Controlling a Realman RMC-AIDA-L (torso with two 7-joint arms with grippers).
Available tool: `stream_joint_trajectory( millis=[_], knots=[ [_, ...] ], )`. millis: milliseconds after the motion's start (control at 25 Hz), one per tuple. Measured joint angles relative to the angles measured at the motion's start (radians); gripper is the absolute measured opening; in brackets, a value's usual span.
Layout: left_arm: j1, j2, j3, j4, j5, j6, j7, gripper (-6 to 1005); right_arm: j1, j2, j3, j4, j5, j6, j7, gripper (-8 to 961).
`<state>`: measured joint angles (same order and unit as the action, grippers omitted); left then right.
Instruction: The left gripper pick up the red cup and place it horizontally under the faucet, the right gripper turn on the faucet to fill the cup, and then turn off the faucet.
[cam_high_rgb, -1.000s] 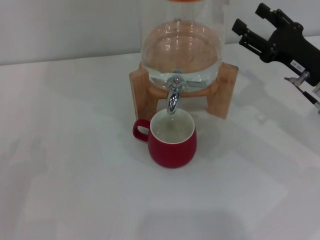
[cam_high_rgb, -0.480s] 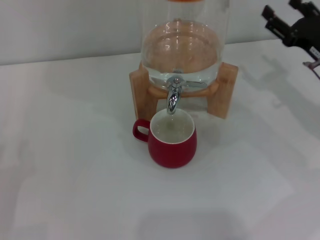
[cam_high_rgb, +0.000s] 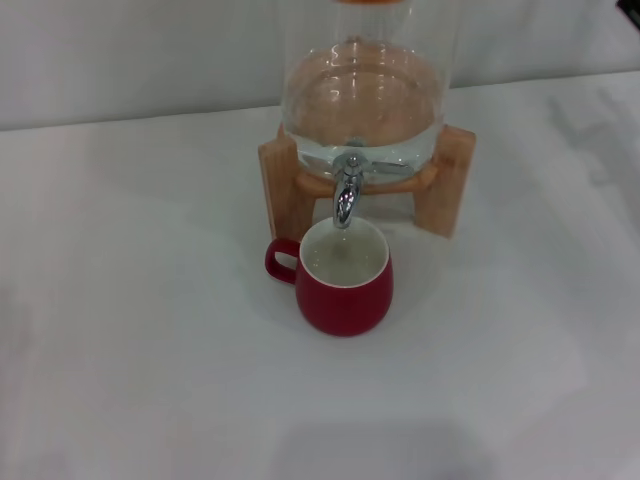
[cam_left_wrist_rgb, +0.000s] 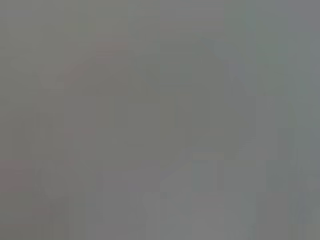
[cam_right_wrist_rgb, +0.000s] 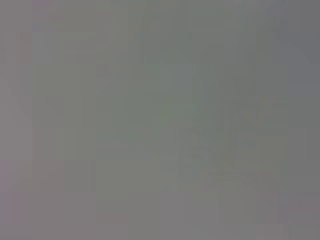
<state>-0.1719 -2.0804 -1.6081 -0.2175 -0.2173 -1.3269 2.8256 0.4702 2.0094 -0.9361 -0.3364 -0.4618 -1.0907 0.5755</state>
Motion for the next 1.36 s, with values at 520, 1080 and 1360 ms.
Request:
stream_joint_trajectory(
  millis=[520,1080,1360],
  knots=[
    [-0.008,-0.005,-0.068,0.006,-0.060,-0.008,0.000,479,-0.033,0.000,0.030,0.008,0.107,0.004,0.043,809],
    [0.002,-0.008,-0.059,0.095,-0.056,-0.079,0.000,481,-0.091,-0.001,-0.128,0.017,0.099,-0.095,-0.006,818],
    [0.003,-0.006,-0.060,0.123,-0.061,-0.090,0.000,481,-0.094,0.000,-0.144,0.038,0.097,-0.121,-0.012,822]
  ],
)
